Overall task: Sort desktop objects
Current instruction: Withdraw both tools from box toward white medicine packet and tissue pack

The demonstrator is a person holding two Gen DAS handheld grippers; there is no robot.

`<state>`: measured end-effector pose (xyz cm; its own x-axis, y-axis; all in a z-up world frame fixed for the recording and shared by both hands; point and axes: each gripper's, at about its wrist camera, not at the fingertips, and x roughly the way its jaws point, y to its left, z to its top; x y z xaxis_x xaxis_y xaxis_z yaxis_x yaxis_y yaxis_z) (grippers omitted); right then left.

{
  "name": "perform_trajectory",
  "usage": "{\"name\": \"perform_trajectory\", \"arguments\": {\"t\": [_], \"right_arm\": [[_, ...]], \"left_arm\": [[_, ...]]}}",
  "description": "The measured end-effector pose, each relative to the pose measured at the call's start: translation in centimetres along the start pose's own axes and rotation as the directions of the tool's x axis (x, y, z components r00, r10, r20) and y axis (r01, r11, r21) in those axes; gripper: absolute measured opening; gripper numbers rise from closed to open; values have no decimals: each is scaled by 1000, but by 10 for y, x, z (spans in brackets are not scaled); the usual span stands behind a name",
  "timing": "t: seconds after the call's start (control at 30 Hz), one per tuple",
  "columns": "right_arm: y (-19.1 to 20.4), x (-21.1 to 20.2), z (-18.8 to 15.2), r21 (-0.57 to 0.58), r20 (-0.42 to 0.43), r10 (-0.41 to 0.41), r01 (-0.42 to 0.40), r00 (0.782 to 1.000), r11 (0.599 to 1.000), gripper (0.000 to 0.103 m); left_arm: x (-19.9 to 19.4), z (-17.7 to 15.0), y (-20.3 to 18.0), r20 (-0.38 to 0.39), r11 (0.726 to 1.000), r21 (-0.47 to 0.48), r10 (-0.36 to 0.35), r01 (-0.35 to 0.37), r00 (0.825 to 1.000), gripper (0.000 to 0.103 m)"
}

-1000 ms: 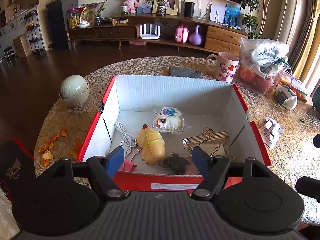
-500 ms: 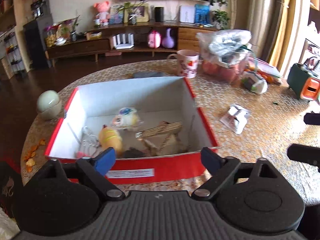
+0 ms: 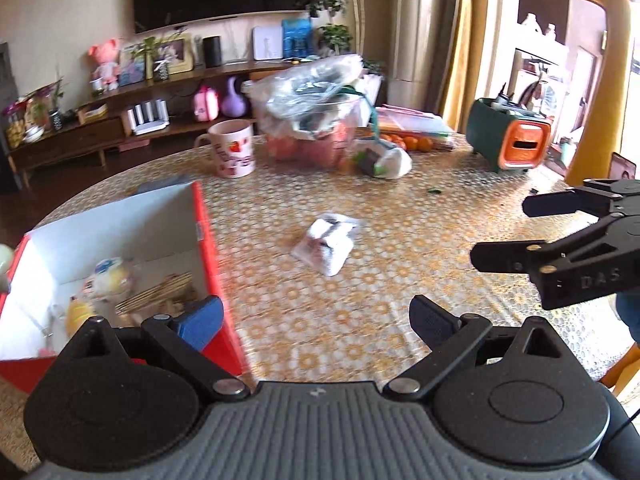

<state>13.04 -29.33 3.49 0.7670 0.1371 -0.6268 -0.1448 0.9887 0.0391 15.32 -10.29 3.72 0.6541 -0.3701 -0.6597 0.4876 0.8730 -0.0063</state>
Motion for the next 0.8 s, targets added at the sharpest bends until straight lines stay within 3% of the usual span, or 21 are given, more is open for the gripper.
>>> {"name": "perform_trajectory", "arguments": {"t": [0.2,0.5,0.8], "right_arm": [[-34,5,-4,20,-17,-37,37,999,999,98],[-81,25,-8,33,-52,-77,78,996,996,98],[-120,63,8,45,-74,-98,101,992,994,98]], "left_arm": [[21,12,-32,-25,998,48,-43,44,999,100],[69,27,-57,-81,994,93,-45,53,996,100],[136,59,-50,-151,994,88,-52,66,987,100]]}}
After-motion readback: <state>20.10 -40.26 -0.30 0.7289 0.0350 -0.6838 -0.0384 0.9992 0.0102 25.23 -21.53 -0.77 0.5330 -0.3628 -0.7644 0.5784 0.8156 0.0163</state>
